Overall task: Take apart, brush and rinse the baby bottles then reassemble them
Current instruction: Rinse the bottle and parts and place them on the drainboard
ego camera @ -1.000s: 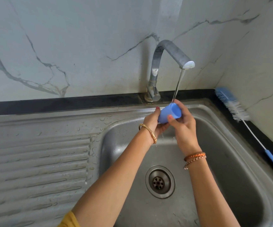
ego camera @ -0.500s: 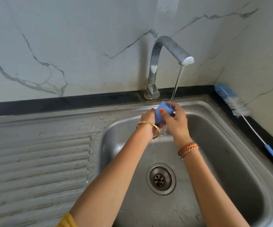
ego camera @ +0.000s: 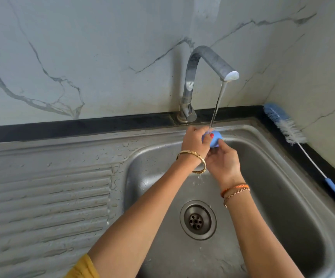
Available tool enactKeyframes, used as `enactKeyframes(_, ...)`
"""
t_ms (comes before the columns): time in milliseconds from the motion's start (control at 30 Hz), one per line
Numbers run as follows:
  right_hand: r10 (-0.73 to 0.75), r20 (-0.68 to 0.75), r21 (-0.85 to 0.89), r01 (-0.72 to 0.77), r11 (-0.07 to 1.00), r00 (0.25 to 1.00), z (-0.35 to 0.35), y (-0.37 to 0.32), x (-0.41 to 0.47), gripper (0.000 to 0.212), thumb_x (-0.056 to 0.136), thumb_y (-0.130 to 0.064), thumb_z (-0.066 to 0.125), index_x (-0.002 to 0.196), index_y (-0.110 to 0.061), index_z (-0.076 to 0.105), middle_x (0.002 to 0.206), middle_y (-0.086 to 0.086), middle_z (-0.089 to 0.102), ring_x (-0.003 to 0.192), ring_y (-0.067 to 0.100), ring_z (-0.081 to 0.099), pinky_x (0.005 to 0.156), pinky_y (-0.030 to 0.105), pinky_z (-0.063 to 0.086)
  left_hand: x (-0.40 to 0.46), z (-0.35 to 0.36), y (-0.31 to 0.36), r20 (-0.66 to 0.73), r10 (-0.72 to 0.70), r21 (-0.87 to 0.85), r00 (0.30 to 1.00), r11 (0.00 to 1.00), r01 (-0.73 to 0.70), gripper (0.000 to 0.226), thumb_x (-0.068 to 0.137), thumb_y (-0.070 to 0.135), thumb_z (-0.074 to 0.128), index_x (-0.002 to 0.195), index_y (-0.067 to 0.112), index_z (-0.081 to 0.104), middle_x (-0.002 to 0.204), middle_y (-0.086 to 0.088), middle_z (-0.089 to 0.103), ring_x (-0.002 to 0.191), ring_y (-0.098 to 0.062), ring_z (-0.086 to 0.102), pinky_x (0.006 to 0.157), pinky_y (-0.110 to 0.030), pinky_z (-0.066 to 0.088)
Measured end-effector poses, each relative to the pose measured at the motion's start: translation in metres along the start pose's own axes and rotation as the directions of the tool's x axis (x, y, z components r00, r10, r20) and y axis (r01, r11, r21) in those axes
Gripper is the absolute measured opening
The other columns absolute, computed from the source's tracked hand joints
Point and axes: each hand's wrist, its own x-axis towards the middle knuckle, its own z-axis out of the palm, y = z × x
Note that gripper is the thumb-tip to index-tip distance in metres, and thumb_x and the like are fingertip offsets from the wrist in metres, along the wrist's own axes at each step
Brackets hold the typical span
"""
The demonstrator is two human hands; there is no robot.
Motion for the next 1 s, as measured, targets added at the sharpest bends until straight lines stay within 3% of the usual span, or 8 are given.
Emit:
enactKeyframes(167, 0.032, -0.019, -0.264, -0.036, 0.964, 0.999, 0.032, -0.007, 0.000, 0.020, 0.098, -0.018, 0.042, 0.101, -0.002, 0.054, 0.097, 0.016, 0.060, 0.085, 0.022, 0.060, 0.074, 0.031, 0.052, -0.008, -0.008, -0.015, -0.148, -0.054, -0.030, 0.987, 0.998, 0.050, 0.031, 0.093, 0.007, 0.049, 0.122, 0.007, 0.059, 0.120, -0.018, 0.053, 0.111, -0.028, 0.052, 0.089, -0.020, 0.035)
enactKeyframes(267, -0.112, -0.014, -0.770, 0.060, 0.635, 0.994, 0.035, -0.004, -0.001, 0.036, 0.093, -0.010, 0.052, 0.127, -0.007, 0.042, 0.119, 0.017, 0.049, 0.099, 0.024, 0.055, 0.076, 0.028, 0.052, -0.022, -0.013, -0.015, -0.055, -0.313, -0.392, 0.948, 0.880, 0.268, 0.019, 0.093, 0.005, 0.049, 0.109, 0.010, 0.058, 0.105, -0.010, 0.060, 0.093, -0.025, 0.060, 0.082, -0.036, 0.053)
enactKeyframes(333, -0.182, 0.032, -0.897, 0.109, 0.428, 0.983, 0.034, -0.002, -0.005, 0.048, 0.090, -0.007, 0.056, 0.133, -0.012, 0.038, 0.116, 0.011, 0.042, 0.093, 0.019, 0.051, 0.066, 0.019, 0.048, -0.029, -0.014, -0.014, 0.050, -0.440, -0.583, 0.897, 0.716, 0.384, 0.019, 0.093, -0.003, 0.045, 0.092, 0.013, 0.056, 0.086, -0.005, 0.059, 0.074, -0.015, 0.058, 0.067, -0.030, 0.052)
enactKeyframes(433, -0.228, 0.063, -0.911, 0.149, 0.385, 0.972, 0.030, -0.005, -0.008, 0.054, 0.084, -0.005, 0.064, 0.131, -0.012, 0.039, 0.113, 0.009, 0.042, 0.093, 0.018, 0.049, 0.067, 0.020, 0.046, -0.035, -0.017, -0.015, 0.122, -0.469, -0.657, 0.875, 0.623, 0.425, 0.028, 0.091, -0.013, 0.038, 0.091, 0.009, 0.054, 0.080, -0.002, 0.057, 0.074, -0.013, 0.056, 0.065, -0.023, 0.051)
enactKeyframes(633, -0.260, 0.091, -0.951, 0.161, 0.266, 0.961, 0.023, -0.013, -0.019, 0.046, 0.079, -0.011, 0.071, 0.120, -0.006, 0.052, 0.111, 0.012, 0.053, 0.096, 0.022, 0.053, 0.075, 0.029, 0.047, -0.040, -0.023, -0.006, 0.200, -0.472, -0.589, 0.859, 0.643, 0.490, 0.036, 0.091, -0.017, 0.030, 0.111, -0.002, 0.056, 0.093, -0.012, 0.058, 0.093, -0.026, 0.054, 0.072, -0.027, 0.051)
enactKeyframes(800, -0.238, 0.102, -0.977, 0.142, 0.158, 0.966, 0.016, -0.017, -0.023, 0.039, 0.079, -0.010, 0.070, 0.115, -0.009, 0.056, 0.108, 0.012, 0.053, 0.097, 0.024, 0.051, 0.080, 0.033, 0.046, -0.049, -0.021, -0.003, 0.270, -0.508, -0.506, 0.818, 0.648, 0.570, 0.037, 0.090, -0.016, 0.032, 0.115, -0.006, 0.057, 0.084, -0.009, 0.058, 0.067, -0.018, 0.051, 0.057, -0.017, 0.051)
enactKeyframes(933, -0.312, 0.233, -0.972, 0.209, -0.111, 0.921, 0.018, -0.022, -0.022, 0.057, 0.077, -0.009, 0.072, 0.129, -0.006, 0.050, 0.123, 0.012, 0.053, 0.113, 0.025, 0.049, 0.087, 0.025, 0.039, -0.051, -0.023, 0.004, 0.302, -0.539, -0.508, 0.786, 0.606, 0.611, 0.028, 0.091, -0.014, 0.039, 0.102, 0.001, 0.060, 0.089, -0.009, 0.056, 0.063, -0.017, 0.048, 0.048, -0.014, 0.048)
enactKeyframes(1000, -0.318, 0.324, -0.931, 0.240, -0.276, 0.891, 0.023, -0.027, -0.023, 0.049, 0.076, -0.008, 0.072, 0.122, -0.005, 0.056, 0.117, 0.013, 0.059, 0.109, 0.026, 0.053, 0.083, 0.023, 0.038, -0.049, -0.024, 0.007, 0.304, -0.542, -0.528, 0.783, 0.589, 0.612, 0.028, 0.091, -0.011, 0.046, 0.115, -0.003, 0.057, 0.100, -0.011, 0.054, 0.064, -0.016, 0.049, 0.054, -0.018, 0.051)
